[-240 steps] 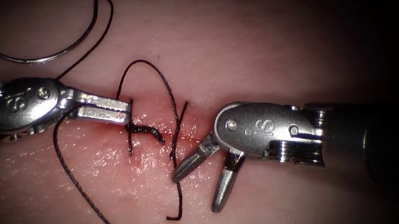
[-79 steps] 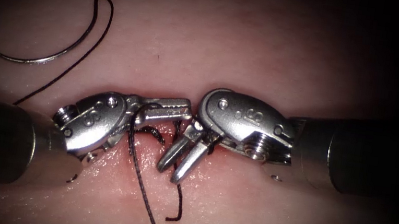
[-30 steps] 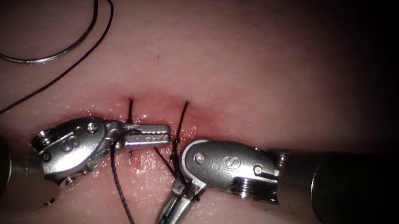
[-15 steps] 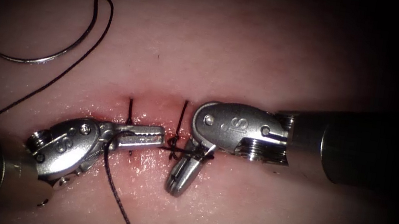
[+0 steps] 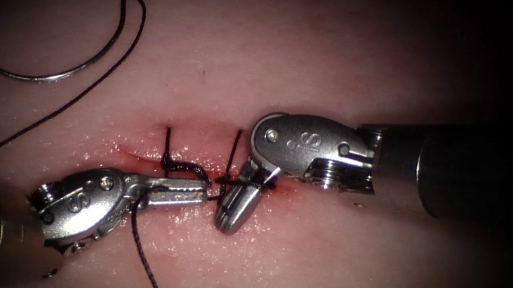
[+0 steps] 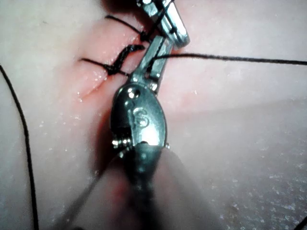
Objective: Wound Closure
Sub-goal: Tie the knot by pulling up with the right arm and down with the left
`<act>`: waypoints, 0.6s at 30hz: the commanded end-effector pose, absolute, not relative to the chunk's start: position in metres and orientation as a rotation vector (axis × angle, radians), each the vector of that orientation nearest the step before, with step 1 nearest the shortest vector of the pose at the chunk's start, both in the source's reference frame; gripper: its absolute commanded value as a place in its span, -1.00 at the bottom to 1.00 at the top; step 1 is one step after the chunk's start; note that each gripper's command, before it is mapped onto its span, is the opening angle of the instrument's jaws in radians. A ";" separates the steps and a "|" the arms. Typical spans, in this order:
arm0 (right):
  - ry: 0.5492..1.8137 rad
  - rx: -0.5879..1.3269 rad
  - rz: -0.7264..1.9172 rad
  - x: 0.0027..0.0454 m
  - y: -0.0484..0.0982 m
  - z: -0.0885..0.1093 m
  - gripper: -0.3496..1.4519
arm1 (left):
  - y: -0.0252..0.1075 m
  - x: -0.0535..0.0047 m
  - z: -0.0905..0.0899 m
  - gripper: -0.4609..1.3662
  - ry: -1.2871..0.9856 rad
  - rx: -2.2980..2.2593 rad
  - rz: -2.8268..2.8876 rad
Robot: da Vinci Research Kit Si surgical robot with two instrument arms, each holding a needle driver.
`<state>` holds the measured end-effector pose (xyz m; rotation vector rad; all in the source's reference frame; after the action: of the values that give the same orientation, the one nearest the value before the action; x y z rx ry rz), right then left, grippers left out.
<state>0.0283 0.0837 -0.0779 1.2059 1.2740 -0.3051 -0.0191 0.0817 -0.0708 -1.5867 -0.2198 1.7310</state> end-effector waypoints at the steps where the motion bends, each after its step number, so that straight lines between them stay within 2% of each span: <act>1: 1.279 1.194 -0.295 0.0283 0.084 -0.078 -1.00 | 0.082 -0.0190 -0.071 -0.88 -0.228 -1.580 1.738; 18: 1.292 1.134 -0.234 0.0280 0.088 -0.076 -1.00 | 0.080 -0.0208 -0.074 -0.88 -0.261 -1.575 1.766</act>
<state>0.0280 0.0879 -0.0761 1.1395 1.2916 -0.2369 -0.0210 0.0800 -0.0741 -1.5728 -0.2590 1.7664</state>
